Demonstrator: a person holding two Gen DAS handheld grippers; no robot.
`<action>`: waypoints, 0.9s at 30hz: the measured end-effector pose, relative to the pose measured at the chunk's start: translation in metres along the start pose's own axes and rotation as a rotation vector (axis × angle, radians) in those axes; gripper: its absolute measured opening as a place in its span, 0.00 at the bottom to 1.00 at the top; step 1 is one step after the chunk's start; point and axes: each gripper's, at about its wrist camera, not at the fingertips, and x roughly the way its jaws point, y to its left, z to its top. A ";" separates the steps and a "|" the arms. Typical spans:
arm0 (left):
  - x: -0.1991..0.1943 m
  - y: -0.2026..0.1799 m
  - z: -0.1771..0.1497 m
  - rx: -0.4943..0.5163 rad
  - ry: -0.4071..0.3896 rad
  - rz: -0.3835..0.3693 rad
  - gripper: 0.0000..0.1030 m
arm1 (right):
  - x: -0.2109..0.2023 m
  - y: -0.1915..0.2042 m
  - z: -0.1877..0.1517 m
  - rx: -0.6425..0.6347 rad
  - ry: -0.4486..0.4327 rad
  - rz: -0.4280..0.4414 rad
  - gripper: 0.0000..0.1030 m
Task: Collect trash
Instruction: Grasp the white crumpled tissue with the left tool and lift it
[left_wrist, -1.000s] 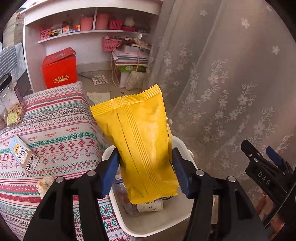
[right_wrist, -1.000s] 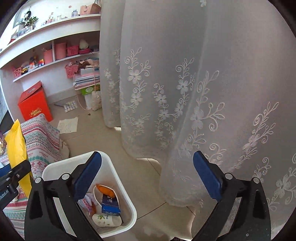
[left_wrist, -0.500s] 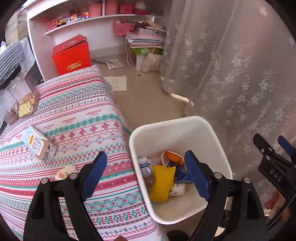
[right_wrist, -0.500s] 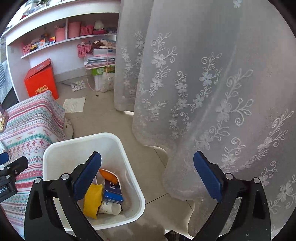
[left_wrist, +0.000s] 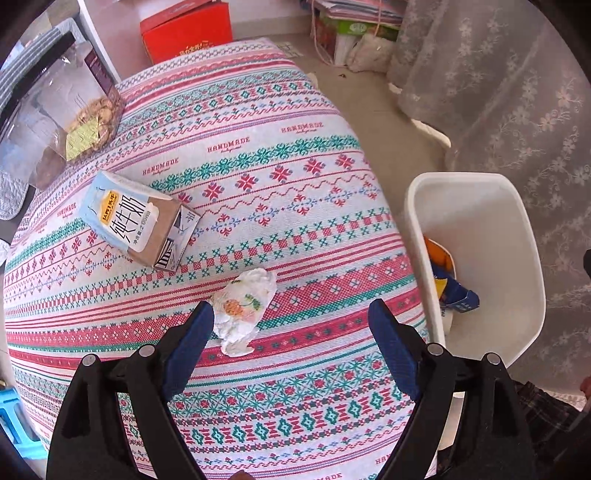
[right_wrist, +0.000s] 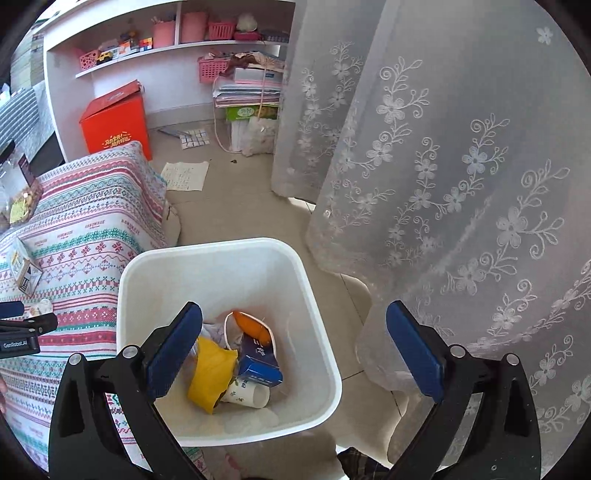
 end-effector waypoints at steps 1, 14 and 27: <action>0.004 0.002 -0.001 0.000 0.009 0.000 0.81 | 0.000 0.003 0.000 -0.008 0.001 0.000 0.93; 0.023 0.034 -0.012 -0.005 0.027 0.042 0.46 | 0.005 0.043 0.005 -0.083 0.027 0.021 0.93; -0.026 0.106 -0.050 -0.120 -0.074 -0.100 0.27 | -0.005 0.140 0.019 -0.195 -0.035 0.085 0.93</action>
